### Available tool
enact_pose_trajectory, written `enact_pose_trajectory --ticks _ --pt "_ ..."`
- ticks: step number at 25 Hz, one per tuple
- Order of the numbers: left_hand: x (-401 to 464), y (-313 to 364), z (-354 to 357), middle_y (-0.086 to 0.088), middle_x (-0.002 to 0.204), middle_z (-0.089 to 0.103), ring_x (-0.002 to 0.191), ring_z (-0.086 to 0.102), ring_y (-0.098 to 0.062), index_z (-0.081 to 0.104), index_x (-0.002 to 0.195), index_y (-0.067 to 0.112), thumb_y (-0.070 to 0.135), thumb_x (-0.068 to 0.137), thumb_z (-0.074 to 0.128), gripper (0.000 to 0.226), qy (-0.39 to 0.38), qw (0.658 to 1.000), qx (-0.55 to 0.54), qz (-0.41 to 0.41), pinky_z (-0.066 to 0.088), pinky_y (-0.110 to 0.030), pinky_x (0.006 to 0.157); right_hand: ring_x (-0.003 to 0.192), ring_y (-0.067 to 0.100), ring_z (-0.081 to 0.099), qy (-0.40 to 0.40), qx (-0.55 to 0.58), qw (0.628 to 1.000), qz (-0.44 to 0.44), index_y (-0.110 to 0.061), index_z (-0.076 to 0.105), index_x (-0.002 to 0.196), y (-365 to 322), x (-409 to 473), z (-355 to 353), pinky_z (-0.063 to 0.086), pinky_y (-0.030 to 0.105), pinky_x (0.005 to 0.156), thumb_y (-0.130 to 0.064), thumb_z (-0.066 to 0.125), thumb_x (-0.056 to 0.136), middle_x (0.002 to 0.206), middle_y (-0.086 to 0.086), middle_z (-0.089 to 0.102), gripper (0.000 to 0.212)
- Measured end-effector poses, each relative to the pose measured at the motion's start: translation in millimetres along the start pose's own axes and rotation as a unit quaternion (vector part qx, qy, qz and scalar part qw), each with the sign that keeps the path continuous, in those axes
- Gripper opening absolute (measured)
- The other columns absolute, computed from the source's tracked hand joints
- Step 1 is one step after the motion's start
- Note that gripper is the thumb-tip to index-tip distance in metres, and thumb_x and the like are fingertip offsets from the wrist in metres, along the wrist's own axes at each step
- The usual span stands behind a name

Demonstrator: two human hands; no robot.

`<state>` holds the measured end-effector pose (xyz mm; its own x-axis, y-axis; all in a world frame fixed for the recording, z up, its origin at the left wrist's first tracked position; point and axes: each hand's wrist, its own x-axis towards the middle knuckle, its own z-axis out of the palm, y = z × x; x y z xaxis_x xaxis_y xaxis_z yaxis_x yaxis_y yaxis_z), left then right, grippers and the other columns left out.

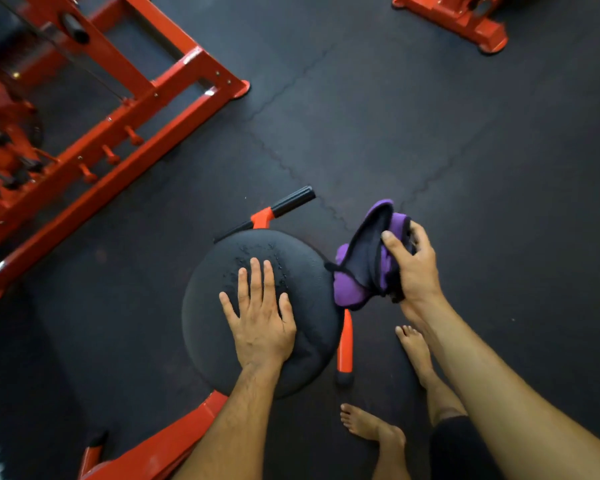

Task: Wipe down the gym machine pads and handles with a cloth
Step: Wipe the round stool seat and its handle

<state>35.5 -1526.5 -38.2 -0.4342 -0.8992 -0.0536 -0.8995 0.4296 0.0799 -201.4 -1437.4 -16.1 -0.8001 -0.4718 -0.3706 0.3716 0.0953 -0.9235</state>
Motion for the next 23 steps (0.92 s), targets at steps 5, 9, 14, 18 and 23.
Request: enact_pose_trajectory --ticks 5,9,14,18,23 --pt "2 20 7 0.005 0.174 0.004 0.160 0.005 -0.021 0.011 0.166 0.022 0.045 0.102 0.021 0.069 0.018 0.995 -0.019 -0.097 0.010 -0.067 0.123 0.113 0.010 0.056 -0.189 -0.233 0.950 -0.088 -0.027 0.056 0.130 11 -5 61 0.045 0.031 0.103 -0.034 0.075 0.081 0.125 -0.008 0.063 0.054" --pt "6 32 12 0.000 0.173 0.009 0.159 0.009 -0.025 0.016 0.165 0.018 0.044 0.101 0.022 0.069 0.033 0.985 -0.032 -0.165 0.010 -0.069 0.121 0.114 0.020 0.056 -0.323 -0.417 0.830 -0.180 -0.033 0.053 0.132 -3 39 101 0.044 0.035 0.098 -0.052 0.073 0.082 0.125 -0.003 0.058 0.057" --pt "11 42 16 0.002 0.173 0.009 0.160 0.007 -0.023 0.013 0.165 0.020 0.045 0.103 0.021 0.068 0.049 0.973 -0.045 -0.223 0.008 -0.069 0.122 0.099 0.016 0.061 -0.443 -0.426 0.780 -0.121 -0.027 0.065 0.118 -11 89 156 0.049 0.040 0.095 -0.039 0.073 0.084 0.106 -0.006 0.065 0.036" --pt "12 47 11 0.001 0.173 0.011 0.159 0.007 -0.023 0.013 0.165 0.020 0.044 0.103 0.024 0.067 0.043 0.967 -0.054 -0.246 0.010 -0.069 0.121 0.104 0.004 0.065 -0.367 -0.311 0.872 -0.093 -0.029 0.067 0.115 7 52 63 0.050 0.027 0.093 -0.025 0.077 0.087 0.109 -0.013 0.070 0.030" --pt "10 46 11 0.001 0.174 0.007 0.160 0.005 -0.023 0.011 0.166 0.020 0.044 0.104 0.023 0.067 0.037 0.968 -0.048 -0.242 0.008 -0.068 0.123 0.101 0.000 0.066 -0.245 -0.244 0.938 0.001 -0.026 0.068 0.111 54 -19 -4 0.047 0.023 0.092 -0.010 0.077 0.086 0.105 -0.014 0.073 0.031"
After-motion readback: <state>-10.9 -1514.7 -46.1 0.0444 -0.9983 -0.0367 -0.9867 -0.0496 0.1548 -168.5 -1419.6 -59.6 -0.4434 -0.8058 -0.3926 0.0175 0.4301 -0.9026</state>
